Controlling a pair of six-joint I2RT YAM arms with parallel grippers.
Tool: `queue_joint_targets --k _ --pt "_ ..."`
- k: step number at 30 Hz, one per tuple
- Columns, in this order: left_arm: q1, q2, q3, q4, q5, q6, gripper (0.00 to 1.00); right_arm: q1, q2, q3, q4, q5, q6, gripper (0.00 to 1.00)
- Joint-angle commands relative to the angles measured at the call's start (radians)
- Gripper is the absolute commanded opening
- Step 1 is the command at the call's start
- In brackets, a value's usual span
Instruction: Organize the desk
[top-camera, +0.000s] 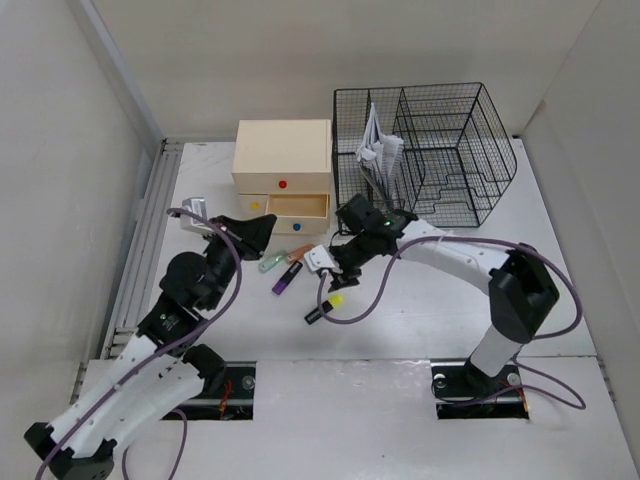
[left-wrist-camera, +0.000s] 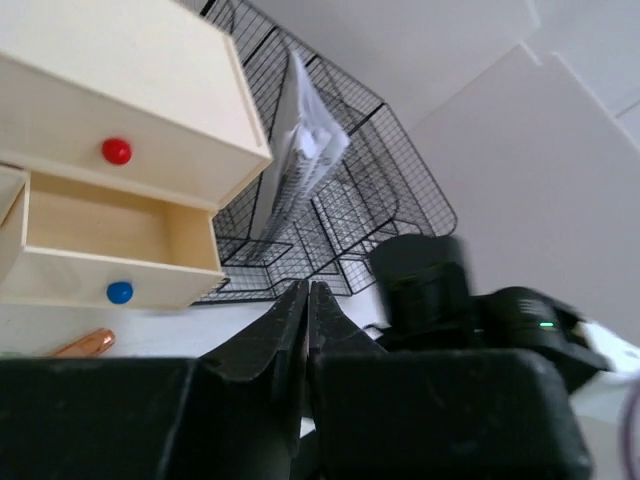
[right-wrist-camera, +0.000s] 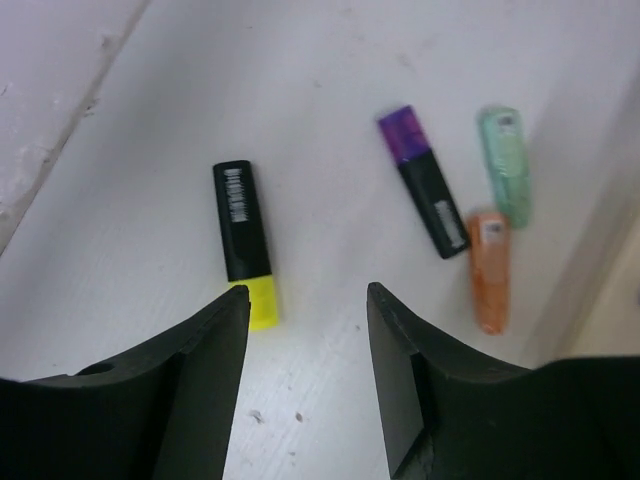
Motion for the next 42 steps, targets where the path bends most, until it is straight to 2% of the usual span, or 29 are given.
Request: queue_joint_targets --k 1,4,5,6,7,8,9,12,20,24,27,28,30,31,36,42 --pt "-0.038 -0.046 0.098 -0.219 -0.041 0.107 0.03 0.066 0.057 0.057 -0.053 0.07 -0.017 0.56" --pt "-0.038 -0.019 0.216 -0.36 -0.024 0.213 0.15 0.1 0.12 0.075 -0.053 0.127 0.01 0.58" --pt "-0.038 -0.002 0.253 -0.406 -0.024 0.247 0.27 0.114 0.137 0.076 -0.053 0.139 0.02 0.58" --pt "-0.038 0.012 0.315 -0.452 -0.045 0.302 0.36 0.114 0.152 0.089 -0.062 0.139 0.02 0.58" --pt "-0.038 0.024 0.33 -0.511 -0.077 0.33 0.51 0.126 0.178 0.105 -0.071 0.153 0.02 0.58" --pt "-0.038 0.033 0.33 -0.53 -0.096 0.351 0.51 0.126 0.189 0.105 -0.071 0.165 0.031 0.58" --pt "-0.038 0.033 0.33 -0.541 -0.116 0.367 0.58 0.135 0.198 0.105 -0.08 0.176 0.031 0.58" --pt "-0.038 -0.004 0.278 -0.541 -0.15 0.393 0.65 0.164 0.223 0.105 -0.08 0.225 0.04 0.58" --pt "-0.038 -0.097 0.213 -0.541 -0.182 0.422 0.73 0.204 0.286 0.094 -0.062 0.283 0.07 0.58" --pt "-0.038 -0.097 0.192 -0.541 -0.191 0.422 0.74 0.238 0.306 0.085 -0.062 0.328 0.086 0.52" --pt "-0.038 -0.088 0.192 -0.541 -0.191 0.431 0.74 0.249 0.306 0.085 -0.053 0.346 0.118 0.34" --pt "-0.038 -0.088 0.181 -0.532 -0.181 0.431 0.74 0.249 0.306 0.085 -0.044 0.358 0.128 0.21" --pt "-0.038 -0.079 0.172 -0.514 -0.17 0.431 0.73 0.249 0.306 0.111 -0.044 0.398 0.167 0.05" --pt "-0.038 -0.079 0.163 -0.513 -0.17 0.431 0.72 0.249 0.306 0.121 -0.034 0.398 0.178 0.02" --pt "-0.038 -0.047 0.141 -0.493 -0.159 0.444 0.71 0.228 0.232 0.18 -0.016 0.522 0.25 0.0" --pt "-0.029 -0.047 0.11 -0.451 -0.13 0.483 0.76 0.181 0.065 0.204 0.004 0.612 0.296 0.0"
